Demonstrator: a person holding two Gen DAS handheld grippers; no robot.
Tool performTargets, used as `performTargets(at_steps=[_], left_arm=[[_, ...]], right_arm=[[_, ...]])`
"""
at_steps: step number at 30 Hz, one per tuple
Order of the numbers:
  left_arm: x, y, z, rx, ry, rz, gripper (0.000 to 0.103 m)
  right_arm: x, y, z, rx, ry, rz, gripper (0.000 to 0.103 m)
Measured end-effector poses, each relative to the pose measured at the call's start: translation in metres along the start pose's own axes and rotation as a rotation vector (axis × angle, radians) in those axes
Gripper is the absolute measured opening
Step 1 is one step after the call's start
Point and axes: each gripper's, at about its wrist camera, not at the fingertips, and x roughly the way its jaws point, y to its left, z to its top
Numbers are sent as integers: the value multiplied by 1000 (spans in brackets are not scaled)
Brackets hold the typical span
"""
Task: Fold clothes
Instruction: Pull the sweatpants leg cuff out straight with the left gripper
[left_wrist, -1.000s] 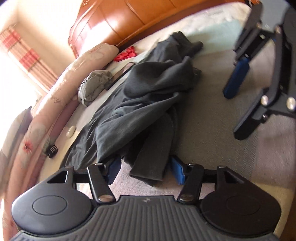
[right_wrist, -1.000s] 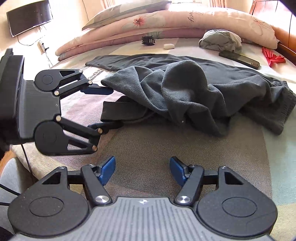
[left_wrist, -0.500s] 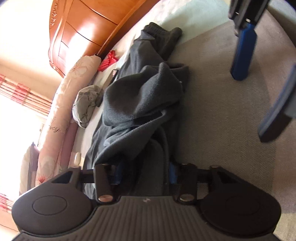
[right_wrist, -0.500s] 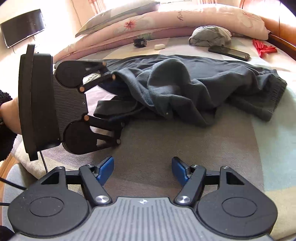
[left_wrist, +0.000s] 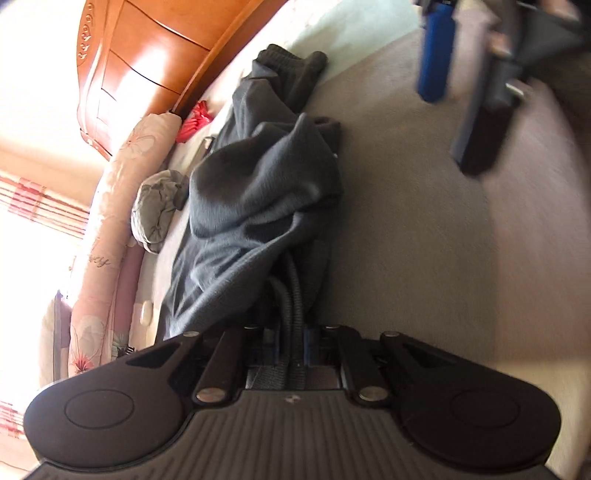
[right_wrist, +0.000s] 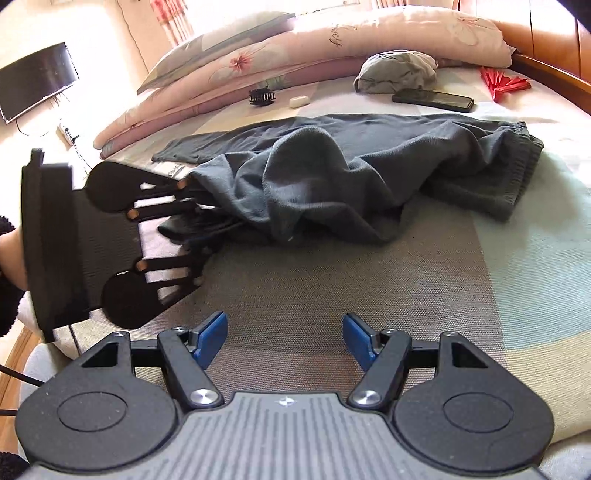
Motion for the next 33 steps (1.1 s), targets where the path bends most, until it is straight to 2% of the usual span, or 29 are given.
performTargets(at_steps=[5, 11, 16, 24, 30, 33], left_arm=[[-27, -1, -29, 28, 37, -2, 8], [-42, 11, -81, -48, 155, 2, 8], [-52, 24, -122, -131, 231, 35, 8], [-66, 25, -165, -94, 319, 123, 9], [-60, 26, -189, 14, 388, 208, 9], [-54, 35, -198, -12, 413, 229, 9]], right_arm=[[1, 3, 3, -15, 4, -2, 74], [1, 11, 7, -34, 10, 1, 74], [1, 20, 11, -55, 12, -3, 74], [1, 29, 15, -76, 18, -3, 74], [0, 31, 15, -72, 21, -7, 74], [-2, 31, 14, -76, 24, -9, 74]])
